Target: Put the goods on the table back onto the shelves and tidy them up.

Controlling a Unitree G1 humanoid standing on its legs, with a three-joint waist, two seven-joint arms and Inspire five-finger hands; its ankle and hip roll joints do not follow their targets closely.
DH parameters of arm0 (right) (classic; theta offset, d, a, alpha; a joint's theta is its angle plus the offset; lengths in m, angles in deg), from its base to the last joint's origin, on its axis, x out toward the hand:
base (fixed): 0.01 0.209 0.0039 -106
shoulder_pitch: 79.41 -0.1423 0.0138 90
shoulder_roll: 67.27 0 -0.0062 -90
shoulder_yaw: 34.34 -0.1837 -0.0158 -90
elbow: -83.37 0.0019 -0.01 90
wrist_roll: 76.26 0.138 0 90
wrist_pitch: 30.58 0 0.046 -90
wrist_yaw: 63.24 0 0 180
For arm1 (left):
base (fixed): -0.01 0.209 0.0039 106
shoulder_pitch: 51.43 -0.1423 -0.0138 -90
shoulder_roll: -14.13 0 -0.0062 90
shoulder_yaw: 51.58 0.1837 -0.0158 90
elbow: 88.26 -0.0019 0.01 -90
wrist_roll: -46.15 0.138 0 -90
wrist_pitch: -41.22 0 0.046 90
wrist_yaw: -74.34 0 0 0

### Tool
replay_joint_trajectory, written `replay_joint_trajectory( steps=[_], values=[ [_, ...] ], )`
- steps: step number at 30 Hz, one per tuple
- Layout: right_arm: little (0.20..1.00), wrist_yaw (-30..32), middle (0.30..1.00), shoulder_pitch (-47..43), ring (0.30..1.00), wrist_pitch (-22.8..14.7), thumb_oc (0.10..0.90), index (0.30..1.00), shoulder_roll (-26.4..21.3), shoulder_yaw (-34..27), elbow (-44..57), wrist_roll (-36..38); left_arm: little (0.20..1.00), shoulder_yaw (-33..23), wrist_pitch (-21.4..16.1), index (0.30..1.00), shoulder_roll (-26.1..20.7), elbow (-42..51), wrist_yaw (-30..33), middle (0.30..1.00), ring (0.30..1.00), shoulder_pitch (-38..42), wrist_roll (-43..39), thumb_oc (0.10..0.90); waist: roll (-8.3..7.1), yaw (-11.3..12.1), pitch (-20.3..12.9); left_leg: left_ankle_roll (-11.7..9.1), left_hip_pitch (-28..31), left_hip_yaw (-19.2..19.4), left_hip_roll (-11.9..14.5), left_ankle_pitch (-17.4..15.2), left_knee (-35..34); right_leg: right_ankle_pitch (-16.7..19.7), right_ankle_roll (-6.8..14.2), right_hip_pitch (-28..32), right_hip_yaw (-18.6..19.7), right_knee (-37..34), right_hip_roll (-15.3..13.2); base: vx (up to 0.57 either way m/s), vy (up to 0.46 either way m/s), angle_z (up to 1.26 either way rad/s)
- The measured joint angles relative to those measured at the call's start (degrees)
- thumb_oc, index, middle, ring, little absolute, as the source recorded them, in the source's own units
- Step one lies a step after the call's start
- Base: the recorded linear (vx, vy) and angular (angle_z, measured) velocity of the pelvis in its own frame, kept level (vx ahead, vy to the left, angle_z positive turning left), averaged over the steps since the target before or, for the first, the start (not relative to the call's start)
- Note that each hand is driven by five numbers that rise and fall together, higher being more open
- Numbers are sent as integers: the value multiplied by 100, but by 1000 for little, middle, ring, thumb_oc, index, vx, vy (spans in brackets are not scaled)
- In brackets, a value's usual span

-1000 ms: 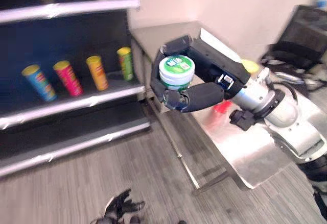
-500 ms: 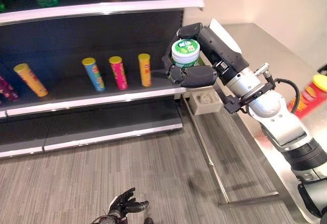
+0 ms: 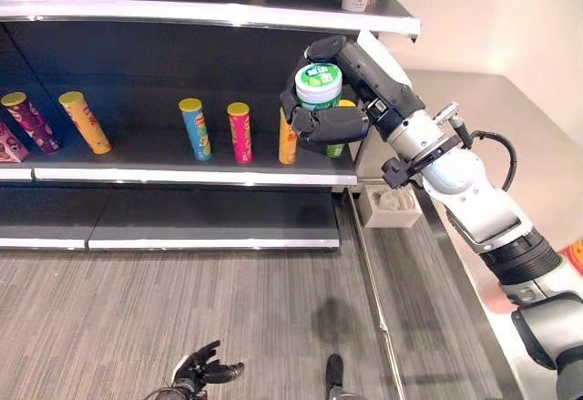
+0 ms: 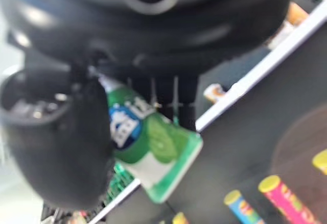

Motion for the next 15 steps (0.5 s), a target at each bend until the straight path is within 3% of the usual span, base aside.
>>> replay_joint_trajectory(
  steps=[1,2,4,5,6,7,8,9,10,11,12,13,14,15],
  values=[
    [300,0,300,-13,300,0,400,300,-34,0,2,0,900,-2,2,900,40,11,0,900,900,4,-3,800,16,0,-5,-69,3,-1,128,0,1,-43,-77,22,-76,1,111,128,-224,25],
    [300,1,300,-77,300,19,400,300,-124,0,2,1,900,5,2,900,101,97,0,900,900,12,-10,800,20,8,-4,-235,2,6,379,35,58,-126,-280,101,-212,12,402,152,-341,19],
    [300,-3,300,-191,300,33,400,300,-117,5,5,2,900,16,3,900,134,205,-1,900,900,29,-13,800,-59,77,-8,-370,-209,64,500,-25,601,-176,-524,177,-276,49,532,120,-312,32],
    [300,73,300,-271,300,38,400,300,-180,-27,-4,11,900,-36,-36,900,136,286,5,900,900,165,-114,800,-157,204,66,-718,-1579,-73,595,-45,3428,-559,-894,485,-502,52,595,80,-241,46],
    [300,124,300,-393,300,12,400,300,-167,0,2,13,900,-79,-167,900,58,461,31,900,900,229,-231,800,-144,376,92,-834,-2271,-373,666,334,4691,-703,-1079,712,-530,52,744,166,-203,53],
    [300,130,300,-515,300,-52,400,300,-123,65,19,13,900,-81,-135,900,-47,499,35,900,900,265,-282,800,-190,396,125,-782,-2505,-531,600,392,4799,-814,-1193,819,-592,51,794,207,-118,11],
    [300,129,300,-621,300,-122,400,300,-126,77,25,12,900,-65,-107,900,-113,531,42,900,900,303,-338,800,-273,316,205,-635,-2708,-414,603,342,4619,-912,-1127,891,-602,4,819,241,15,8],
    [300,136,300,-749,300,-130,400,300,-127,92,22,12,900,-62,-83,900,-191,617,57,900,900,274,-406,800,-421,315,248,-532,-2658,-53,637,308,3523,-982,-1018,882,-588,6,817,212,76,-12],
    [300,147,300,-842,300,-127,400,300,-124,119,22,12,900,-9,-69,900,-192,589,79,900,900,245,-397,800,-431,316,252,-540,-2397,44,662,418,2063,-991,-914,892,-583,8,874,336,172,-29],
    [300,185,300,-842,300,-134,400,300,-93,119,10,12,900,8,-47,900,-191,575,99,900,900,214,-400,800,-402,318,262,-576,-2257,42,712,559,1224,-1028,-879,943,-553,15,945,263,149,-25],
    [300,231,300,-808,300,-128,400,300,-23,125,-18,16,900,42,-43,900,-200,462,123,900,900,224,-383,800,-352,231,271,-658,-2107,37,803,745,343,-1190,-716,1010,-491,7,1070,192,105,-4],
    [300,285,300,-727,300,-144,400,300,0,120,-40,29,900,43,-43,900,-202,245,122,900,900,321,-385,800,-321,148,271,-700,-2107,23,868,902,-65,-1327,-498,1053,-482,50,1153,164,135,0],
    [300,287,300,-714,300,-120,400,300,14,139,-68,29,900,28,-27,900,-220,229,134,900,900,351,-385,800,-330,152,298,-707,-2163,36,890,996,-66,-1326,-504,1090,-484,55,1164,279,222,-19],
    [300,273,300,-704,300,-96,400,300,-61,243,-105,27,900,34,-21,900,-222,197,140,900,900,347,-380,800,-289,208,318,-717,-2280,112,922,1084,104,-1265,-819,1203,-400,50,1224,503,429,-24]
  ],
)
